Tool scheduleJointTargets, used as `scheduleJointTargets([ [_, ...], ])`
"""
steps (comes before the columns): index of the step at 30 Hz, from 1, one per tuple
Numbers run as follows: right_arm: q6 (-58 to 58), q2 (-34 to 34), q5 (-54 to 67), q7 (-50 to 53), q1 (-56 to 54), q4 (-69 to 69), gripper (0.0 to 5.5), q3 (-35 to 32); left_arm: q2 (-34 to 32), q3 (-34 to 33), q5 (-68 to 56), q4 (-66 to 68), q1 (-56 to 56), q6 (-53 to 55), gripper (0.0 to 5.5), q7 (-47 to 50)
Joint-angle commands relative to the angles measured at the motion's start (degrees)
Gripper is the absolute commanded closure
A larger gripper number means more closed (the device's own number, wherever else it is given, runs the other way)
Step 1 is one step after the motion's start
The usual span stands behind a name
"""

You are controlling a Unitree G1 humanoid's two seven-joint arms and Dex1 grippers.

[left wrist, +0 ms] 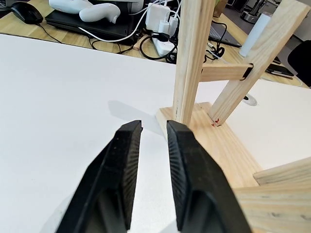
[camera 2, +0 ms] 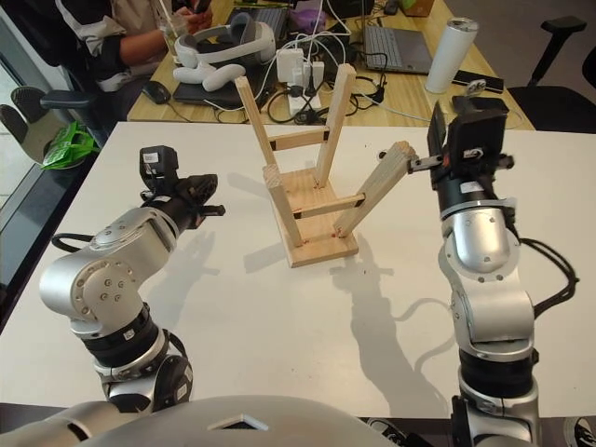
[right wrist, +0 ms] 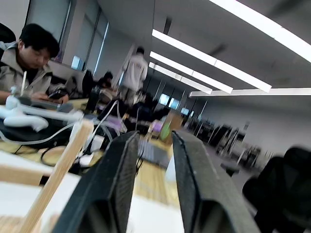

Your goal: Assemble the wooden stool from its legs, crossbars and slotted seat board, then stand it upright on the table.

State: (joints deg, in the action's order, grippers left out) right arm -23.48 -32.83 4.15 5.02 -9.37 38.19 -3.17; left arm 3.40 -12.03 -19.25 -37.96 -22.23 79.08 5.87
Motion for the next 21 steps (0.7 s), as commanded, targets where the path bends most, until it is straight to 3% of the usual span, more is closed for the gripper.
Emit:
scheduleJointTargets([
  [1,10.1,-5.2,-10.4,-7.3,-2.4,6.1,3.68,6.6,0.9,-2.1,2.0,1.0,-0.1,-3.0,3.99,1.5],
  [8,33.7,-16.6,-18.0,-27.2,-6.8,-7.7,2.77,13.8,4.6,-4.5,3.9,1.4,0.1,-7.6,3.19,4.8],
  [12,45.8,-18.5,-20.3,-35.2,-13.8,-16.0,2.09,17.4,8.5,-2.6,4.3,2.6,0.1,-10.9,2.57,6.8],
  [16,41.3,-18.9,-18.1,-44.9,-15.4,-19.0,1.56,19.2,11.2,0.8,4.0,3.8,1.3,-13.2,2.55,8.7],
  [19,40.1,-19.0,-12.5,-48.9,-10.9,-14.9,1.05,18.3,11.2,1.7,3.6,4.3,1.7,-14.3,2.55,9.7],
  [21,41.0,-22.3,-5.6,-52.9,-5.3,-12.5,1.05,15.4,10.3,1.3,3.2,4.5,1.7,-14.8,2.55,10.0],
])
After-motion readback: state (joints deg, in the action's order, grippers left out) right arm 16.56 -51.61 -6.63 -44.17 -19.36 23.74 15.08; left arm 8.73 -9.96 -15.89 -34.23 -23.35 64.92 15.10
